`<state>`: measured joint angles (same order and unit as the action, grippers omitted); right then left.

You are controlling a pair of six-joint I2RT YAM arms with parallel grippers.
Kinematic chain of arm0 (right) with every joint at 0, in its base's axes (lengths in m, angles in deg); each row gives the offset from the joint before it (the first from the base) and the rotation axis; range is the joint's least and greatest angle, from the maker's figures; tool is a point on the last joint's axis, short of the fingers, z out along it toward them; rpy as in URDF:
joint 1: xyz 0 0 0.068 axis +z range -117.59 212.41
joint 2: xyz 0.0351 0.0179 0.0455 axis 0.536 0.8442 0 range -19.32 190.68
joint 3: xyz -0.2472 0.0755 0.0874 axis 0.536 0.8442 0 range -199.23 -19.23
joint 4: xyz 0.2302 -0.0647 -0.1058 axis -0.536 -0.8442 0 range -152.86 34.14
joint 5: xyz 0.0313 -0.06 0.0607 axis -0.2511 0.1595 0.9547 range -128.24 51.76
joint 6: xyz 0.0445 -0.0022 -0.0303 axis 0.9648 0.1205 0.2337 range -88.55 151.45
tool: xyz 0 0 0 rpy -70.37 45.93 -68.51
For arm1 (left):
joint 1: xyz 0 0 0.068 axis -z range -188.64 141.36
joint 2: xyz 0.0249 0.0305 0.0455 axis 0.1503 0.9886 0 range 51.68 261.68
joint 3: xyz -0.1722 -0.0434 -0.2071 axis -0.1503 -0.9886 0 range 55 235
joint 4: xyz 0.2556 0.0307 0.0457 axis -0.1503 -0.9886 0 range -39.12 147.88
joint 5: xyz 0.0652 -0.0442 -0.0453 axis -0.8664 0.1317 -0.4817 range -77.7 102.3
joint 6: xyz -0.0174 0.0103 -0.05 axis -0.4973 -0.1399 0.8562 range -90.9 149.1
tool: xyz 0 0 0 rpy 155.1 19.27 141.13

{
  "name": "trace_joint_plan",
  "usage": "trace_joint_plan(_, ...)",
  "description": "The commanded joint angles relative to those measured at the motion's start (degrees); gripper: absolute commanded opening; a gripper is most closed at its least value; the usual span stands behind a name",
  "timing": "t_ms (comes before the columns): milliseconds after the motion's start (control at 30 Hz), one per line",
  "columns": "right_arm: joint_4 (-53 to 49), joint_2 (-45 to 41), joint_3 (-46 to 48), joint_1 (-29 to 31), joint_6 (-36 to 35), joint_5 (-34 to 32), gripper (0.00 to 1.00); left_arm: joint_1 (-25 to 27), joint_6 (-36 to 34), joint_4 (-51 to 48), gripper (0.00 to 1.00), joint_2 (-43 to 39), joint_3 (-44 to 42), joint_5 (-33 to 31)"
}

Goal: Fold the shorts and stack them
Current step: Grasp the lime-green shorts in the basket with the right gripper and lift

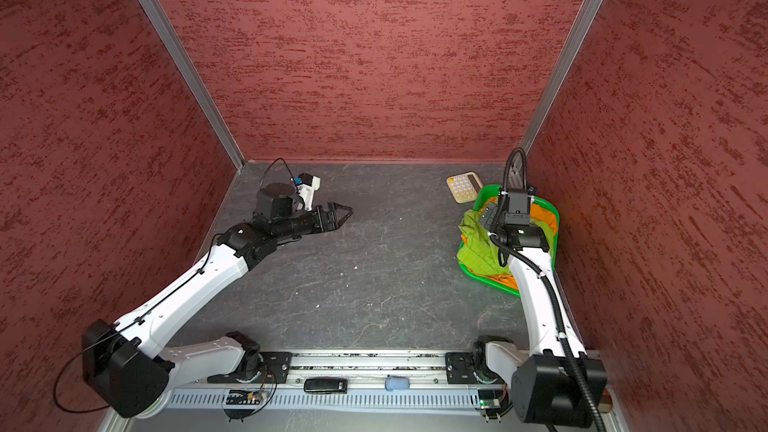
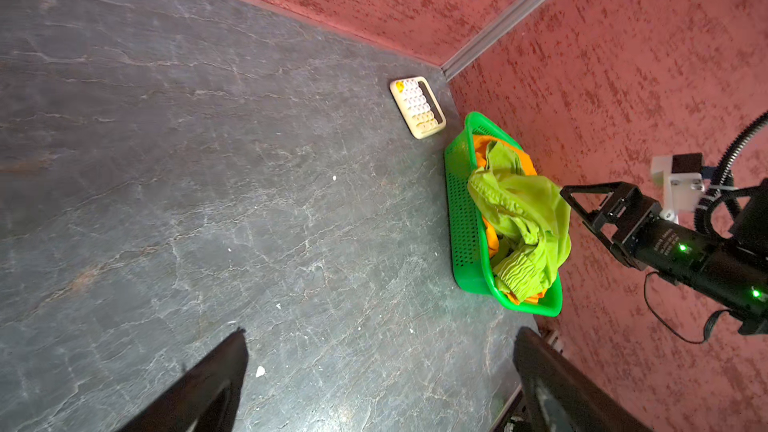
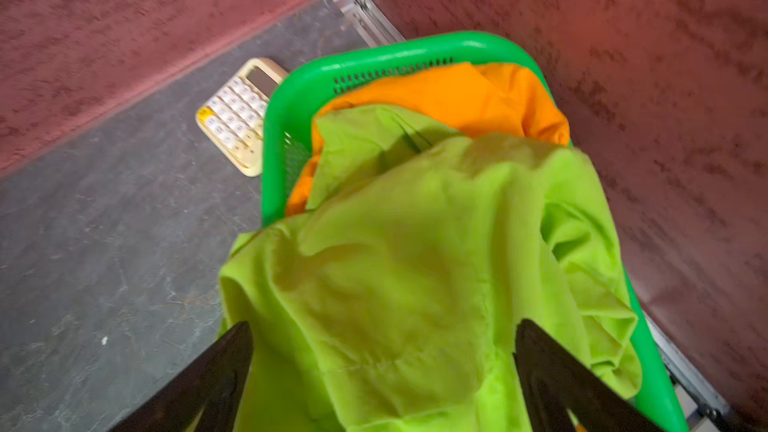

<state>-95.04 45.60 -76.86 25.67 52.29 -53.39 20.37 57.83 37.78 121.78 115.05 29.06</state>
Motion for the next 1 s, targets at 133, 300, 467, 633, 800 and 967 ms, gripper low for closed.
trace_joint_plan(133, 7.4, 4.9, 1.5, -3.2, 0.9, 9.9, 0.88, 4.5, -5.1, -1.9, 0.99, 1.6, 1.2, -6.2)
trace_joint_plan(300, 10.0, 8.7, 0.9, -3.2, 2.2, 12.0, 0.56, 5.8, -6.1, -0.8, 0.99, 0.7, 0.3, -9.6)
trace_joint_plan(467, 8.9, 7.5, -1.3, -3.2, 2.2, 13.1, 0.01, 6.0, -7.3, -0.8, 0.99, 1.2, 2.3, -10.8)
trace_joint_plan(633, 5.3, 5.2, -6.5, -3.2, 0.9, 13.9, 0.00, 6.0, -7.9, -0.3, 0.99, 3.4, 5.6, -11.1)
trace_joint_plan(800, 3.3, 3.9, -8.7, -3.3, -0.7, 13.7, 0.00, 5.9, -7.8, -0.1, 0.99, 6.2, 8.3, -9.8)
trace_joint_plan(967, 1.1, 2.7, -16.7, -1.9, 1.2, 18.1, 0.00, 5.6, -8.4, -0.6, 0.99, 6.2, 10.3, -10.8)
